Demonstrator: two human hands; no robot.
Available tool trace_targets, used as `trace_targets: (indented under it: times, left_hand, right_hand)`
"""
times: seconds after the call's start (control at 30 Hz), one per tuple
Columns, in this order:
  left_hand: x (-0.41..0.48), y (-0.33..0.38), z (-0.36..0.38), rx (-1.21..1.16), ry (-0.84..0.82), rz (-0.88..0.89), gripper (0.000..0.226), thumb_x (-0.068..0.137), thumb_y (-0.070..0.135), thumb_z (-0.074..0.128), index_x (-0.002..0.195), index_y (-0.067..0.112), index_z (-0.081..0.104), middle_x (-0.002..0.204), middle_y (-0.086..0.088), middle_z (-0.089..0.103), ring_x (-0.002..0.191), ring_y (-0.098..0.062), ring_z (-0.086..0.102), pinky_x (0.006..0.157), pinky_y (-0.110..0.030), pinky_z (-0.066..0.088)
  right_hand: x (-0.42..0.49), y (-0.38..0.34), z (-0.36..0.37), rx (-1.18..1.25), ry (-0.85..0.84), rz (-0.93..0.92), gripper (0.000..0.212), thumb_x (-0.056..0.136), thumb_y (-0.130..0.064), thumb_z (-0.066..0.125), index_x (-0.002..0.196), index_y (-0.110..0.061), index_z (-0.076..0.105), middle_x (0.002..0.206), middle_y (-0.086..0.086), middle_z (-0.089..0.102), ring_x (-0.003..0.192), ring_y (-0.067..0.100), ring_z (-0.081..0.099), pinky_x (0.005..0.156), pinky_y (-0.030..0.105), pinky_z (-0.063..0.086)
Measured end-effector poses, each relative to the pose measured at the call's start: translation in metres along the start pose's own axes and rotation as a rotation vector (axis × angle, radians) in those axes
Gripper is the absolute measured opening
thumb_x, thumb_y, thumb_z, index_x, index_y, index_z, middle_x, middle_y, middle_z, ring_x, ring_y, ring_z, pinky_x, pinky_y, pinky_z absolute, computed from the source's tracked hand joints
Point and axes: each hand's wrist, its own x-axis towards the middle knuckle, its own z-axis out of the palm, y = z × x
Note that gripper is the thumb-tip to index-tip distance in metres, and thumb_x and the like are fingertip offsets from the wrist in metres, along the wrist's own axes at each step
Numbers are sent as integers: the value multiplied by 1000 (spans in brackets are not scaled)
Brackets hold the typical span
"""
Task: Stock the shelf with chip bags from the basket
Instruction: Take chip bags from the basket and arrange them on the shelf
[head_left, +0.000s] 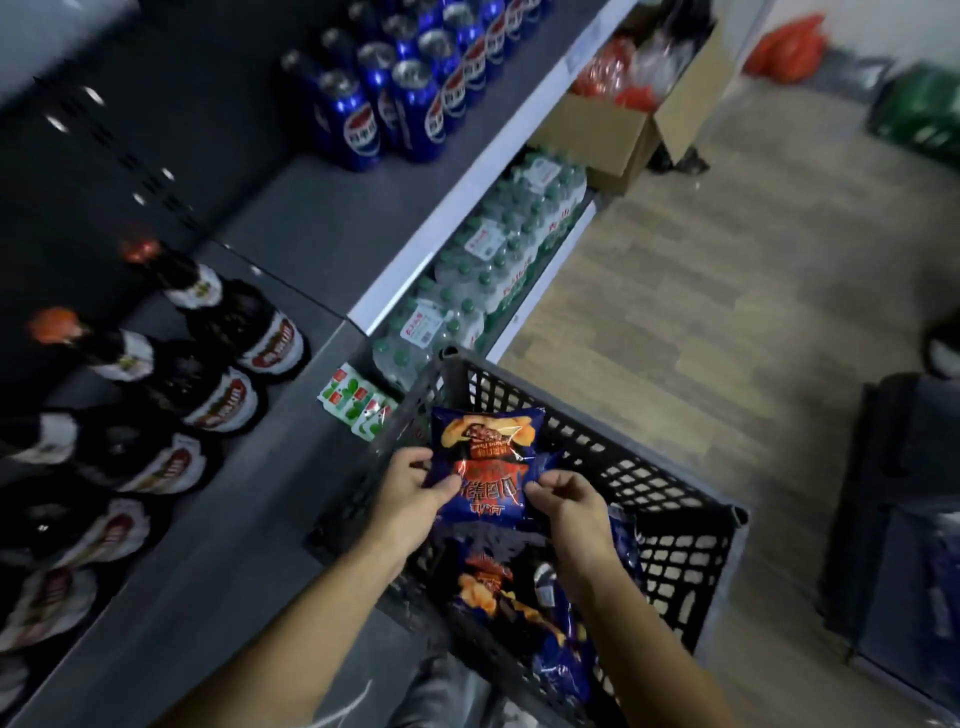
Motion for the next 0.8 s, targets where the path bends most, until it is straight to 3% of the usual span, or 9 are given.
trace_targets:
  times: [0.07,0.2,0.27,0.4,0.5,0.57,0.7,0.8]
  left_hand:
    - [-19,28,-9,-66,9,80,47,90,5,70,124,23,43,97,2,64,85,-11,65,66,-23,48]
    - [-59,91,-39,-136,30,247,27,88,-1,69,105,19,60,104,5,72,86,-4,70,68,-14,52]
    - [-82,122,-58,-172,55,326,28,88,-2,68,104,21,64,102,5,75,86,-1,71,69,-15,54]
    - [-132,178,-104,-257,151,473,39,88,1,69,122,17,58,113,-2,73,100,-15,71,86,-33,58]
    - [-170,205,-143,-320,246,565,43,88,1,70,124,19,56,114,-4,72,101,-21,71,92,-46,56]
    - [-194,217,-169,-356,304,620,45,87,2,70,126,19,54,116,-4,72,103,-19,71,92,-39,57]
    - [-235,230,-217,-405,411,717,39,88,1,68,116,26,56,112,-3,71,95,-7,72,74,-18,57]
    - [-256,235,-244,-432,493,749,48,87,4,71,127,25,53,126,-2,64,108,-7,67,91,-27,56]
  right_hand:
    - [-18,-29,4,59,-56,-84,18,93,4,63,108,-6,63,100,20,70,96,35,70,91,50,58]
    - [-58,-94,24,120,-230,-269,25,95,8,55,115,-4,65,109,16,75,102,35,72,87,42,58]
    - [-78,-127,40,104,-313,-353,28,96,7,54,118,-5,65,110,16,76,101,34,73,86,42,57]
    - [-118,-190,84,85,-451,-502,28,96,7,55,119,-5,65,112,16,75,103,36,72,83,43,55]
    - [-152,-227,125,55,-572,-586,29,95,7,56,119,-5,65,112,16,75,104,36,72,85,44,55]
    - [-175,-245,154,34,-647,-632,30,94,5,59,120,-7,66,111,15,76,104,35,72,87,44,56]
    - [-216,-265,208,-16,-767,-692,32,93,4,61,120,-11,69,111,15,75,110,36,69,98,50,53]
    - [-241,-274,237,-69,-854,-718,33,94,2,61,124,-11,68,114,15,74,112,35,68,102,54,52]
